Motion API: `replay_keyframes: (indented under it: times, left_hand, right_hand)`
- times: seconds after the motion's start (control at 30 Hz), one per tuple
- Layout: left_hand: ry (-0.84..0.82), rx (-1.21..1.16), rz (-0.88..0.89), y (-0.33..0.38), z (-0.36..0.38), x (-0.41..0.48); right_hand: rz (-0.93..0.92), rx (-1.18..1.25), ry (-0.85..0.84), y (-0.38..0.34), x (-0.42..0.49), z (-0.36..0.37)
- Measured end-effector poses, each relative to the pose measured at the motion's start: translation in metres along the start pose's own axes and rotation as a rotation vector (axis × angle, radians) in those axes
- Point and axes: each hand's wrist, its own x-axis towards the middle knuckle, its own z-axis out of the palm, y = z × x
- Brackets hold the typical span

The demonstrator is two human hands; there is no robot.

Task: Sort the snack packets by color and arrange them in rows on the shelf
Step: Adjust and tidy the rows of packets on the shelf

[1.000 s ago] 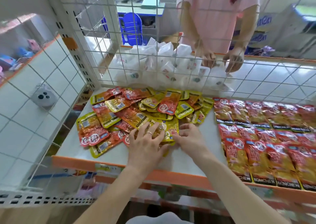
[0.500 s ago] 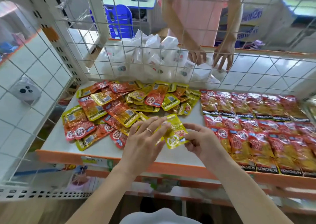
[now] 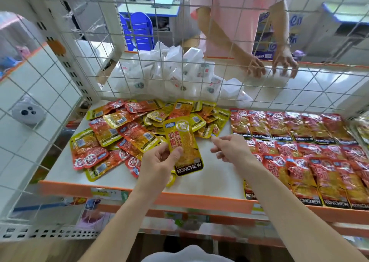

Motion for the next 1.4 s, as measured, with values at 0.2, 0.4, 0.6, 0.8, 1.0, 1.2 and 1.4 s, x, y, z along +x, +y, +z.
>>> replay_keyframes:
  times: [0.2,0.4,0.6,0.8,1.0,1.2,1.4]
  left_hand:
    - [0.002,-0.023,-0.042,0.003,-0.009,-0.007]
    - [-0.002,-0.059,-0.056,0.002,-0.022,-0.012]
    - [0.02,-0.129,-0.103,0.001,-0.025,-0.011]
    - [-0.016,-0.135,-0.135,-0.002,-0.012,-0.011]
    - [-0.047,-0.19,-0.159,-0.001,0.0,-0.007]
    - [-0.108,-0.286,-0.208,-0.003,-0.001,0.004]
    - [-0.177,-0.331,-0.208,0.0,0.011,0.006]
  right_hand:
    - [0.043,-0.015,0.117,-0.005,0.034,0.029]
    - [-0.007,0.017,0.146,-0.007,0.035,0.041]
    - [-0.127,0.428,0.078,-0.003,-0.014,0.021]
    - [-0.082,0.617,0.096,0.005,-0.042,-0.007]
    - [-0.072,0.695,0.132,0.024,-0.051,-0.026]
    - [0.005,1.016,-0.185,0.035,-0.064,-0.044]
    - [-0.081,0.978,-0.342,0.048,-0.082,-0.038]
